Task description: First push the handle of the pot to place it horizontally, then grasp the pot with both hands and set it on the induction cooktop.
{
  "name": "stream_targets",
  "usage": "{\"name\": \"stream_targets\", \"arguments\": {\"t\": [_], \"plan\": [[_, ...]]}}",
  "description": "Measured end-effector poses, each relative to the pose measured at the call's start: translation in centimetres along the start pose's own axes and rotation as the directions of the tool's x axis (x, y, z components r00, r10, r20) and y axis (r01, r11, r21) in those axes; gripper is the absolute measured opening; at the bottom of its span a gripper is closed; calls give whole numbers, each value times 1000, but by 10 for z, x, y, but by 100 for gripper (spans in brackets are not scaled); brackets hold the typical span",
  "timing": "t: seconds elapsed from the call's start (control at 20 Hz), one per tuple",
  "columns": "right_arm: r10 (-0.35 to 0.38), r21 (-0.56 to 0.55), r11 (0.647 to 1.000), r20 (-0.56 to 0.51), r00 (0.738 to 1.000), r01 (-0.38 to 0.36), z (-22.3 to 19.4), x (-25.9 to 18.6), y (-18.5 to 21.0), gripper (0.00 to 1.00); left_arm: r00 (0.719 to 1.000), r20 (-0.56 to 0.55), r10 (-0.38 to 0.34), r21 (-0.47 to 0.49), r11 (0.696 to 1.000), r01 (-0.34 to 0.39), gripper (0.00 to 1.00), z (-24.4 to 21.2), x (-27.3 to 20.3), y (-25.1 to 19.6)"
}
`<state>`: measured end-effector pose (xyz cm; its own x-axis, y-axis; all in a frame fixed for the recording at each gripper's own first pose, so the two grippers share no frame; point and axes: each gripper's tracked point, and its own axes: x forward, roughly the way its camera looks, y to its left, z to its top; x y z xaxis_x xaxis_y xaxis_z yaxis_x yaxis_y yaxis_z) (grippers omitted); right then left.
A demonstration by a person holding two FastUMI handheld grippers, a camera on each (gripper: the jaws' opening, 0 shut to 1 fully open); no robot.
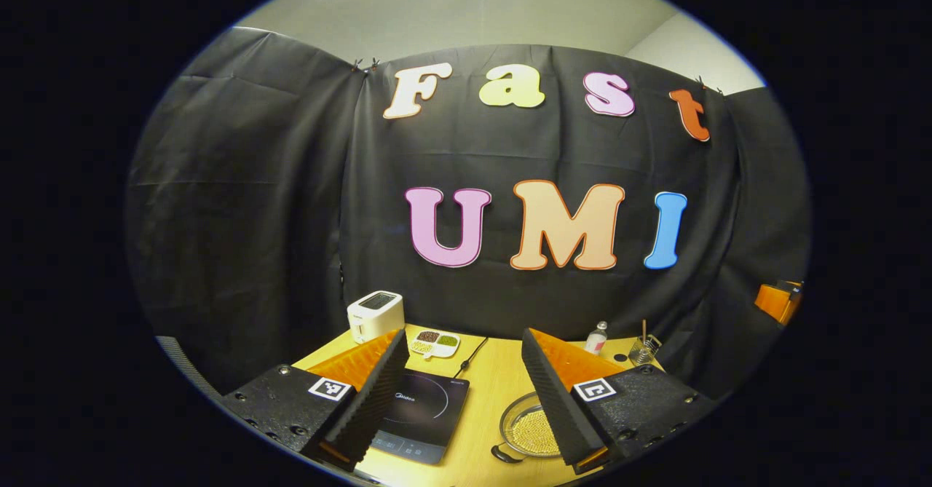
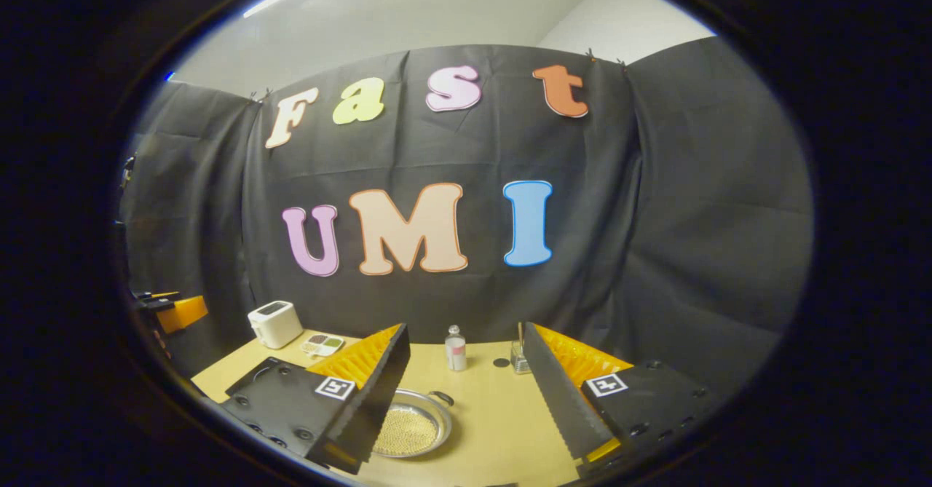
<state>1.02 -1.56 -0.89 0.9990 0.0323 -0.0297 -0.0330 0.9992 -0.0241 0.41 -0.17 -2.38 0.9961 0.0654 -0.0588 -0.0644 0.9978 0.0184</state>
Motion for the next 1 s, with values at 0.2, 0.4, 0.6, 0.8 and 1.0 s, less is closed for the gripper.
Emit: {"name": "stream_targets", "arguments": {"t": [0.2, 0.4, 0.6, 0.8, 1.0], "plan": [[5, 24, 1000, 5, 1000, -5, 4, 4, -2, 94, 1000, 11, -16, 6, 1000, 16, 92, 2, 2, -7], [12, 43, 999, 2, 1000, -12, 4, 8, -5, 94, 1000, 10, -28, 13, 1000, 28, 92, 1, 6, -13], [67, 76, 995, -28, 997, -65, -5, 11, 1, 60, 999, -6, -39, 21, 999, 40, 92, -2, 10, -19], [100, 128, 987, -60, 993, -92, -17, 14, 1, 25, 999, -16, -37, 45, 998, 38, 92, -6, 10, -19], [97, 115, 990, -97, 991, -86, -32, 20, -3, 0, 999, -25, -41, 56, 998, 43, 92, -7, 11, -22]]}}
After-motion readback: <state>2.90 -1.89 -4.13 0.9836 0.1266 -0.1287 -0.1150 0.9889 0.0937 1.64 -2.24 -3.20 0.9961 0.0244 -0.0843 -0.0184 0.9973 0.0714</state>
